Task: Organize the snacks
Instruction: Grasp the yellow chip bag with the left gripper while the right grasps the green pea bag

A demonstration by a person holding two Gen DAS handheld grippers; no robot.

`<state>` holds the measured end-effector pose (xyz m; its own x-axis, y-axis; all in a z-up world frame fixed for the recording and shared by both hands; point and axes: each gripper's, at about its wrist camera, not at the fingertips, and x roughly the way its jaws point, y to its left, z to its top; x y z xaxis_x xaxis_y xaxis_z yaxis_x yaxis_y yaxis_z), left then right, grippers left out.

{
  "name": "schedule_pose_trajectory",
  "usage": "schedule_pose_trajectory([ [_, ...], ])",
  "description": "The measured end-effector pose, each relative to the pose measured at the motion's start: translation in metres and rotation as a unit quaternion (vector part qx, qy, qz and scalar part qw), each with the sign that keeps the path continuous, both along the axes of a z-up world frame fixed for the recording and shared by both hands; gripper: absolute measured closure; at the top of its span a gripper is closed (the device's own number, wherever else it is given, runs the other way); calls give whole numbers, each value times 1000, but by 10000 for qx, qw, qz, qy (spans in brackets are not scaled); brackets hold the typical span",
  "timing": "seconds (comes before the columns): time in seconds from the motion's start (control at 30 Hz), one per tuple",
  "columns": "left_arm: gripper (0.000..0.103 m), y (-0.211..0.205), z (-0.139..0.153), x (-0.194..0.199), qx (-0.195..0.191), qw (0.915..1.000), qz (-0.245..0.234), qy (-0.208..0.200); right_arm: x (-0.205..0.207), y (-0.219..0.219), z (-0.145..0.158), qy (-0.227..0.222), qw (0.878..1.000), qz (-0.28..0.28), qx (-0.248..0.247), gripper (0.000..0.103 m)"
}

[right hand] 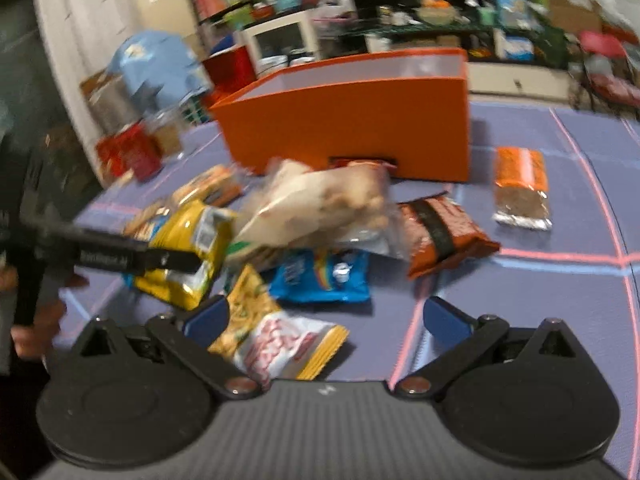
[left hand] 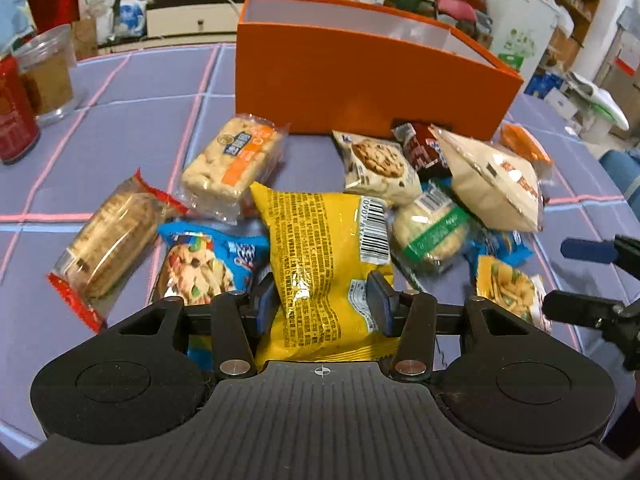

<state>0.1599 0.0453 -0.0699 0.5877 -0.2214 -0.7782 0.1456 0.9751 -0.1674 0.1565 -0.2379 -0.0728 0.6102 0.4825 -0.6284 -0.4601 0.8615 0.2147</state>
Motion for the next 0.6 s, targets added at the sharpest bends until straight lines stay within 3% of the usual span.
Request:
schedule_pose_trajectory([
  [0.17,92,0,8,-12,67,9998,-97,182,-4,25,2,-294,9980,504,-225,1],
  [0.2,90,1,11,-15,46,9999,-114,120,-4,29,1,-368,9972,559,-331,1],
  [0.27,76,4,19,-17,-29,10000,-38,-80,-3,39,-3,-409,9955,691,-504,1],
  [0.4,68,8,31,-21,-422,9982,37,-436,-8,56,-12,-568,9893,973,-923,1],
  [0.43,65,7,33,-21,-485,9976,53,-494,-9,57,-14,-621,9876,997,-1043,8],
  [0.5,64,3,35,-18,-465,9974,95,-548,-8,55,-15,-545,9881,973,-1059,43],
  [0.6,64,-7,33,-14,-255,9983,64,-527,-7,43,-16,-384,9914,717,-1023,46],
])
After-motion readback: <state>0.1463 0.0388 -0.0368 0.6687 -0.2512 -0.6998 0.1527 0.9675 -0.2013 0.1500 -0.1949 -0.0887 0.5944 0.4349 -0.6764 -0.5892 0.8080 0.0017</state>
